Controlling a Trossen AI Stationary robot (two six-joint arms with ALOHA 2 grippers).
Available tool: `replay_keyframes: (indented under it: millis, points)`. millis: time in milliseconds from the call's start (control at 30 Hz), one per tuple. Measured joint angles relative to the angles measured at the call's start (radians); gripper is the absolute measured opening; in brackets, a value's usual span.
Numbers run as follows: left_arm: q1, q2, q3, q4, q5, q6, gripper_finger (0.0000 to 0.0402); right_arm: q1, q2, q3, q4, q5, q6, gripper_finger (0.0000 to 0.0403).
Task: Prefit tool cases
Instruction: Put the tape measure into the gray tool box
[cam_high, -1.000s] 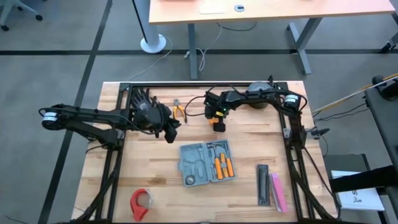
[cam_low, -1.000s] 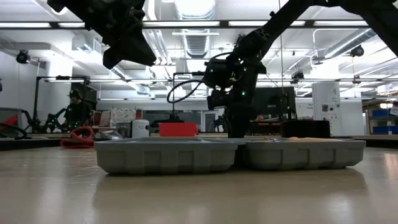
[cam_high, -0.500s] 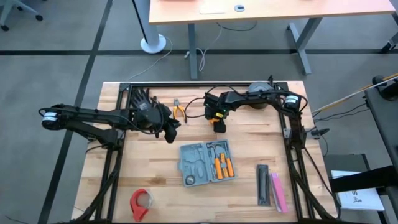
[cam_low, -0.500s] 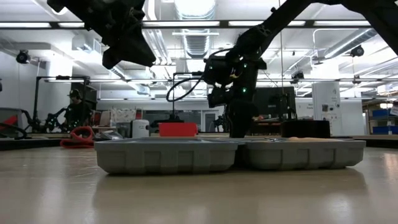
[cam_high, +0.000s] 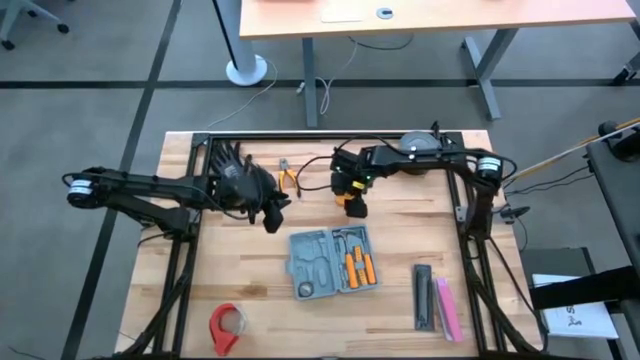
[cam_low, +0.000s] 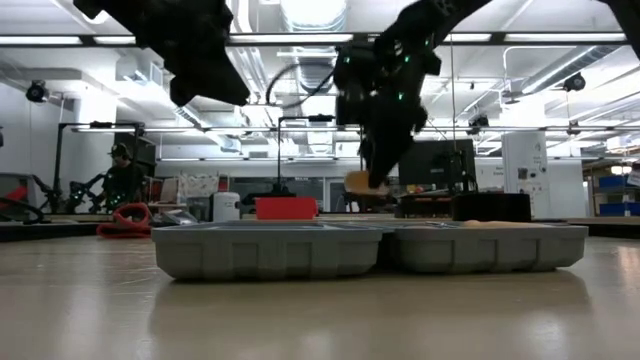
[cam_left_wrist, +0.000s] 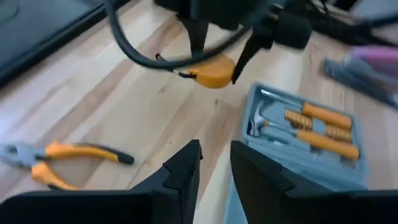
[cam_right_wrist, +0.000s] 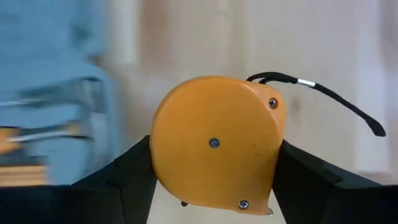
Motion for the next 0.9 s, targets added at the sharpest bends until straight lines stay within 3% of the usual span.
replay_keyframes:
  millis: [133, 400, 900]
  points:
    - [-0.016, 0.000, 0.000, 0.011, 0.000, 0.135, 0.0088, 0.013, -0.051, 0.001, 0.003, -0.095, 0.020, 0.0243]
    - [-0.023, 0.000, 0.000, 0.072, 0.000, 0.197, 0.0076, 0.038, -0.123, 0.001, 0.035, -0.200, 0.089, 0.0243]
    - [-0.022, 0.000, 0.008, 0.253, -0.002, 0.196, 0.0077, 0.090, -0.140, 0.001, 0.055, -0.217, 0.111, 0.0245]
